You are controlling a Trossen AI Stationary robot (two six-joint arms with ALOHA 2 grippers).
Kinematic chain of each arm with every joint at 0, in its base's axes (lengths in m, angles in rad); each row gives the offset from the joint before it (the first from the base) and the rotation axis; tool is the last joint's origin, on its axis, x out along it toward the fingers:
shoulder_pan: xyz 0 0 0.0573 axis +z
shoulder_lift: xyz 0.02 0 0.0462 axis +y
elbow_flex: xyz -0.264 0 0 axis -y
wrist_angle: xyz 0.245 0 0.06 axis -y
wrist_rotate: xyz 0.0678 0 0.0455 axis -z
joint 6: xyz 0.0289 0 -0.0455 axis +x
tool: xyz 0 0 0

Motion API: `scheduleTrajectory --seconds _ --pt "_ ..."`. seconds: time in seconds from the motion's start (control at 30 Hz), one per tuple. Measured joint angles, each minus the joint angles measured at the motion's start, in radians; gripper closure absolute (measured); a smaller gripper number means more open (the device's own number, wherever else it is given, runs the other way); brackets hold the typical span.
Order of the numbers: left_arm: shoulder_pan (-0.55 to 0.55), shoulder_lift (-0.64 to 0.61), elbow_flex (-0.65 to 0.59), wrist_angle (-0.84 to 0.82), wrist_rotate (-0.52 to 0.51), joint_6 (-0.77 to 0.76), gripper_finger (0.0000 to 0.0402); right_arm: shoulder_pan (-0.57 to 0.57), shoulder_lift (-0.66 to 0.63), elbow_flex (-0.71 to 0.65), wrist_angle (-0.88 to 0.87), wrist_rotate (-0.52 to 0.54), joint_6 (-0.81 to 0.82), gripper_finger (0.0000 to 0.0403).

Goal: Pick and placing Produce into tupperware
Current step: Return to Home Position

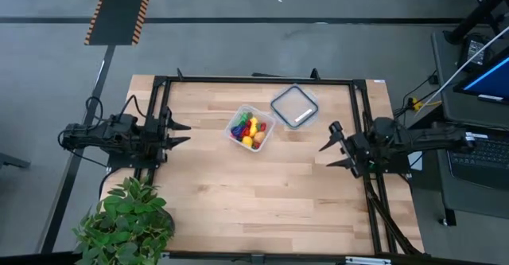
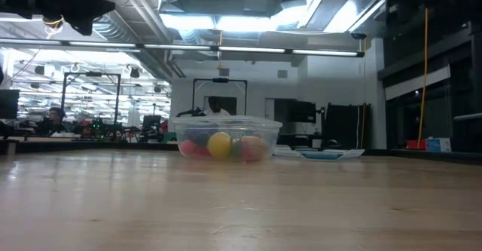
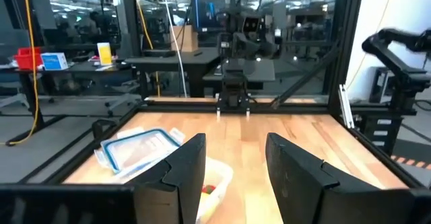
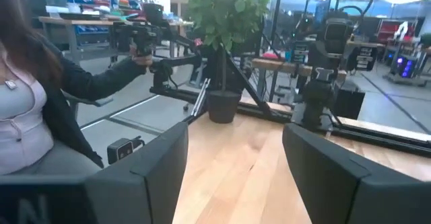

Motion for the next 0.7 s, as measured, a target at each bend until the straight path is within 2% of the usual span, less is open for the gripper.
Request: scheduleTrajectory --seconds 0.4,0.7 --pt "0.000 0.001 -0.027 0.015 -0.008 -0.040 0.0253 0.000 -0.037 -0.223 0.280 0.002 0.026 0.0159" --pt "0.000 0.001 -0.155 0.113 -0.007 -0.050 0.0253 0.000 -0.035 -0.245 0.310 0.003 0.030 0.0159"
